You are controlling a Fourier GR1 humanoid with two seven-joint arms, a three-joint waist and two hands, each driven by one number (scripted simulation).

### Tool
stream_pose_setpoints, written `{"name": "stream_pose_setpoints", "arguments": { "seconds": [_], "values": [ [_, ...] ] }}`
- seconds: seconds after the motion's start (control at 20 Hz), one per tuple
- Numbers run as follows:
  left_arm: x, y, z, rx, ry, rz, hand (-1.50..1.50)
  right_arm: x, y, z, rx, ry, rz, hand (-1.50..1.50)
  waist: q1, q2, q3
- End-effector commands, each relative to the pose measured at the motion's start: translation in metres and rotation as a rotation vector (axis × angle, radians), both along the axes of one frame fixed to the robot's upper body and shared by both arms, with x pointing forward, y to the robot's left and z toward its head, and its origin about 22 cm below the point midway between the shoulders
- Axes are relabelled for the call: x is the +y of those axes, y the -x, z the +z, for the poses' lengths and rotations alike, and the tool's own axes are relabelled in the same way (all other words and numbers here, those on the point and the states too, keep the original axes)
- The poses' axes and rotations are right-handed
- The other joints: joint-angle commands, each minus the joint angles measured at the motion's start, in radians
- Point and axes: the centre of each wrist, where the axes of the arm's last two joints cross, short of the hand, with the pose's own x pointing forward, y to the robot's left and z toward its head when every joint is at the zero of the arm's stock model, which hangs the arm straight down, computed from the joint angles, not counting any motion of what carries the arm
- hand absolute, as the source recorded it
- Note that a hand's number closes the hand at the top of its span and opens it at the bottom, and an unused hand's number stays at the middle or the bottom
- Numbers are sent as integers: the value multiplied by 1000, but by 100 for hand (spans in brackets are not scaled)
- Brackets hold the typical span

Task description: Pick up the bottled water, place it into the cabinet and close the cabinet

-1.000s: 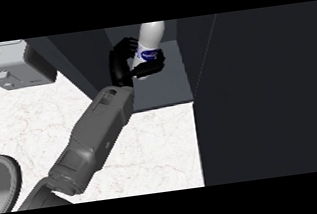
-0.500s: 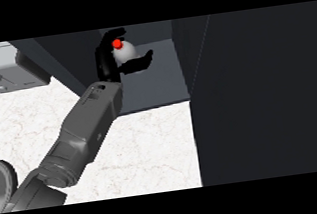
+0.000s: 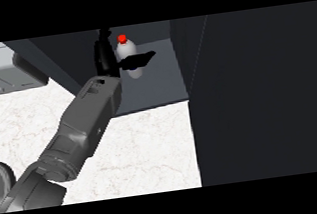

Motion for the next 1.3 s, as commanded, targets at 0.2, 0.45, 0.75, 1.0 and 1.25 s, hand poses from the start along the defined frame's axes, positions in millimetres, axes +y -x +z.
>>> {"name": "stream_pose_setpoints", "arguments": {
  "seconds": [0.2, 0.45, 0.75, 1.0, 1.25],
  "values": [
    [-4, -7, 22, -159, 194, -187, -150, 2, 5, 13, -10, -50, 15, -150, 27, -9, -1],
    [-38, -2, 27, -177, 252, -308, -150, 6, 1, 11, -18, -68, 6, -150, 53, -23, 1],
    [-29, 3, 11, -187, 298, -316, -150, 8, 7, 26, -12, -62, -7, -150, 69, -28, 1],
    [-37, 12, 12, -176, 309, -320, -150, 17, 10, 31, 3, -60, -17, -150, 84, -42, 1],
    [-42, 31, 3, -155, 385, -421, -150, 17, 10, 26, 7, -57, -31, -150, 103, -49, 2]
  ]
}}
